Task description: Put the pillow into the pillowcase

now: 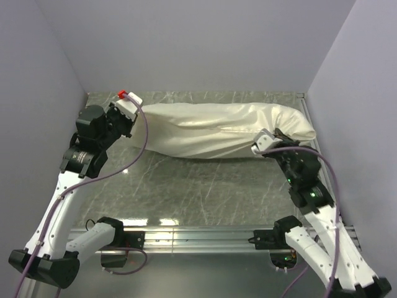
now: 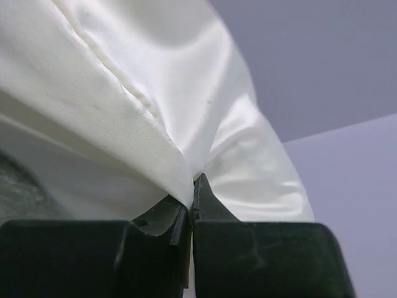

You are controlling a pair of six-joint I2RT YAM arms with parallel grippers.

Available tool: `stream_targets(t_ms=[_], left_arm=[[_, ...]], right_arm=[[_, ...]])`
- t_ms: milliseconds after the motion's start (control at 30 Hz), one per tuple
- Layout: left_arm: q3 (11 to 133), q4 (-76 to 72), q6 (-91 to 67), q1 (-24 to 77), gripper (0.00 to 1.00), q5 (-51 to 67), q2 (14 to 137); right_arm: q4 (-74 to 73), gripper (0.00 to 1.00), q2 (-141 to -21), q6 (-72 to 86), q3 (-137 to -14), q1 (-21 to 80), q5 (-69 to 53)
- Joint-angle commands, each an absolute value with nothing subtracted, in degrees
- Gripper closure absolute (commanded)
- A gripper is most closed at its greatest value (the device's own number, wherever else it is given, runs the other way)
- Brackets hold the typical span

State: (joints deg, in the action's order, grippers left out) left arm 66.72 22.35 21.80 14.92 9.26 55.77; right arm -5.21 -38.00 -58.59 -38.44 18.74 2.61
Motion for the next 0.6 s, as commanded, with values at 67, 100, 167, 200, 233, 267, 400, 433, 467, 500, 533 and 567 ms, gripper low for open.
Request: stream_targets(t_ms=[67, 100, 167, 200, 233, 267, 400, 433, 467, 500, 533, 567], left_arm=[[71.54, 18.64, 18.81, 14.59, 1.00, 8.18, 50.89], [71.63, 18.02, 18.98, 14.59, 1.00, 7.30, 50.80], [71.28, 16.45, 19.25, 14.59, 1.00, 5.46, 51.85], [70.76, 15.57, 19.51, 14.59, 1.00, 5.28, 52.38], [70.23, 14.95, 19.69, 14.59, 1.00, 5.01, 53.77], [68.92, 12.94, 19.86, 14.59, 1.00, 4.75, 54.57], [65.31, 6.34, 21.97, 14.07, 1.00, 4.48, 60.37], [64.17, 4.76, 22.06, 13.19, 1.00, 5.09, 63.60], [63.81, 3.09, 21.97, 12.57, 1.00, 5.97, 65.55], [63.46, -1.54, 21.71, 11.96, 1.00, 6.76, 67.83], [63.37, -3.41, 21.19, 10.30, 1.00, 7.20, 73.07], [65.11, -4.99, 20.14, 8.98, 1.00, 8.08, 76.34]], right_arm=[[-13.18, 1.00, -30.94, -55.11, -50.87, 18.19, 4.03], [-12.84, 1.00, -31.98, -55.11, -51.41, 18.11, 4.56], [-10.04, 1.00, -33.30, -55.11, -50.90, 17.49, 4.75], [-8.63, 1.00, -34.01, -55.46, -49.93, 17.14, 4.22], [-6.87, 1.00, -35.58, -55.81, -48.88, 16.62, 3.87], [-3.29, 1.00, -36.81, -56.25, -46.78, 15.92, 3.35], [4.12, 1.00, -47.94, -54.58, -44.74, 12.66, 1.50], [5.61, 1.00, -50.51, -53.54, -45.00, 11.96, 1.32], [8.32, 1.00, -53.41, -53.18, -45.52, 10.74, 0.97], [9.22, 1.00, -59.88, -53.17, -46.31, 10.37, 2.01], [10.36, 1.00, -63.33, -51.87, -47.45, 9.94, 2.63], [10.28, 0.93, -67.02, -51.25, -51.29, 9.58, 2.98]])
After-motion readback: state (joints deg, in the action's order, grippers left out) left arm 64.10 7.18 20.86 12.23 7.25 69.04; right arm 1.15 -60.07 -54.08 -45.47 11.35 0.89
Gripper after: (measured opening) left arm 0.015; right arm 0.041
